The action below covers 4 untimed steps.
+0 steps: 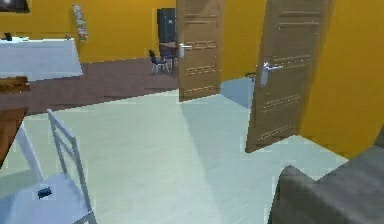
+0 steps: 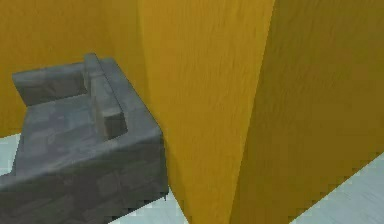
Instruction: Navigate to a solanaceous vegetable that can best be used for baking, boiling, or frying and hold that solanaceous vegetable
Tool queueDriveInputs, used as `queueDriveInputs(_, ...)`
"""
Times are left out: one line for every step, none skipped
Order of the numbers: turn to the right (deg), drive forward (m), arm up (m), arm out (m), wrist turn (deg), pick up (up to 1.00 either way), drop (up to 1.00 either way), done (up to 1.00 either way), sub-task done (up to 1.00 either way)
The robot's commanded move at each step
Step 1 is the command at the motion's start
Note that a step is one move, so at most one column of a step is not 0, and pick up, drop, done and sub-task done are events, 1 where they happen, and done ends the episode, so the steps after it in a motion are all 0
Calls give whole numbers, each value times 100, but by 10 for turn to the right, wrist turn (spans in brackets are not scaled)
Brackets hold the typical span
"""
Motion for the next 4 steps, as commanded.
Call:
queueDriveInputs(-60, 0, 0, 0, 0, 0, 0, 0, 0)
queueDriveInputs(0, 80, 0, 0, 0, 0, 0, 0, 0)
queueDriveInputs(-90, 0, 0, 0, 0, 0, 0, 0, 0)
queueDriveInputs(0, 100, 0, 0, 0, 0, 0, 0, 0)
